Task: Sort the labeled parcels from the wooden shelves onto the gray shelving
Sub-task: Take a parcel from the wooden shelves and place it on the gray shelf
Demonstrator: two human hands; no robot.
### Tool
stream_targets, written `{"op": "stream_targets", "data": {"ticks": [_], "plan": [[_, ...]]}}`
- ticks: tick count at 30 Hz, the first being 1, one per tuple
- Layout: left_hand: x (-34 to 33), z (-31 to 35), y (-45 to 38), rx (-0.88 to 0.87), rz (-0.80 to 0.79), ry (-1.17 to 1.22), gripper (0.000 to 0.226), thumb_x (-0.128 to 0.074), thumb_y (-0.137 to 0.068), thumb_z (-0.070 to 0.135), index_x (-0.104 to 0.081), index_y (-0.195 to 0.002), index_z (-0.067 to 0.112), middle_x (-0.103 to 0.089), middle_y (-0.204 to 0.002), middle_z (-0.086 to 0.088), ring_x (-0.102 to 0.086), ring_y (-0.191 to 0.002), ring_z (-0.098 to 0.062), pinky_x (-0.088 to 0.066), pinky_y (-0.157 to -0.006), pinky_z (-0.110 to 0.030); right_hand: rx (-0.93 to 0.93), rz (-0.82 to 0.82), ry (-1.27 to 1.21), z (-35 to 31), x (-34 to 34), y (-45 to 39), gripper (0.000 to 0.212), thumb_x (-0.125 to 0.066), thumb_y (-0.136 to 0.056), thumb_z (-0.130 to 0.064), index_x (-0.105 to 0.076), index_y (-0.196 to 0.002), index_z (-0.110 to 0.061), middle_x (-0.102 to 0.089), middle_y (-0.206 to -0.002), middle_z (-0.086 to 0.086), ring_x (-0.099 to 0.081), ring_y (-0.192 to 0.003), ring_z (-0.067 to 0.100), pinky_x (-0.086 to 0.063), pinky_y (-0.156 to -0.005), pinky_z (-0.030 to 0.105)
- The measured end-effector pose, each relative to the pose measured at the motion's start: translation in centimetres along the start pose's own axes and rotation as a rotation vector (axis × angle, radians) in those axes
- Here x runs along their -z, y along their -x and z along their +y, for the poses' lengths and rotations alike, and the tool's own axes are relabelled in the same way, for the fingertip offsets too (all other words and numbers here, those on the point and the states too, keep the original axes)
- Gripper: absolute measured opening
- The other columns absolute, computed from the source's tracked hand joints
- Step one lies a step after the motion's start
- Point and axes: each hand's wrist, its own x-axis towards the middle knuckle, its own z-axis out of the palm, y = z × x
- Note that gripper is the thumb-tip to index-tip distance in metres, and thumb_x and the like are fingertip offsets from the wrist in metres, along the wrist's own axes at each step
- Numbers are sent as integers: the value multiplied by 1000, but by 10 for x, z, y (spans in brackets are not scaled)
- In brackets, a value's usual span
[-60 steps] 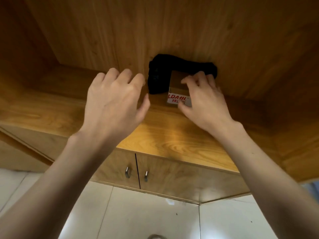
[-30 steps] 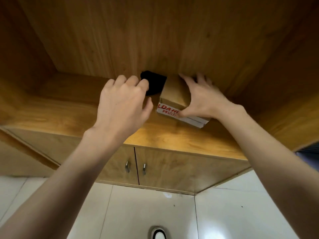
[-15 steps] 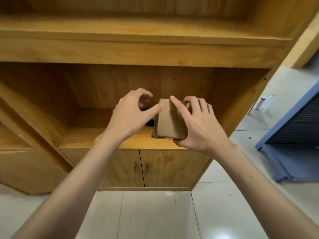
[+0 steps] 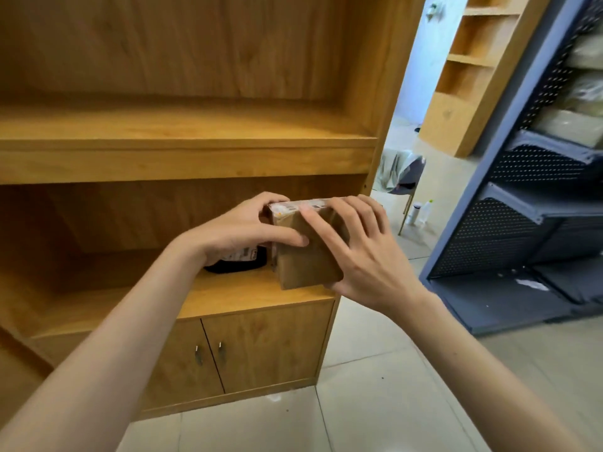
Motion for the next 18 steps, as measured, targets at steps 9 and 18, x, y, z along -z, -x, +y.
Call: {"op": "stream_targets", "data": {"ticks": [9, 18], "plan": [[-21, 20, -14, -232, 259, -308, 95, -90, -59, 25, -33, -135, 26, -48, -123, 11, -45, -115, -8, -34, -87, -17, -322, -36, -14, 50, 34, 29, 107, -75, -65, -60, -23, -149, -18, -38, -136, 15, -30, -124, 29, -34, -105, 46], [-25, 31, -13, -351, 218, -383, 91, -87, -59, 12, -30, -128, 31, -45, -128, 7, -45, -114, -6, -34, -81, -4, -490, -129, -86, 75, 54, 34, 105, -74, -69, -57, -20, -152, -21, -35, -143, 15, -19, -127, 22, -29, -109, 47]]}}
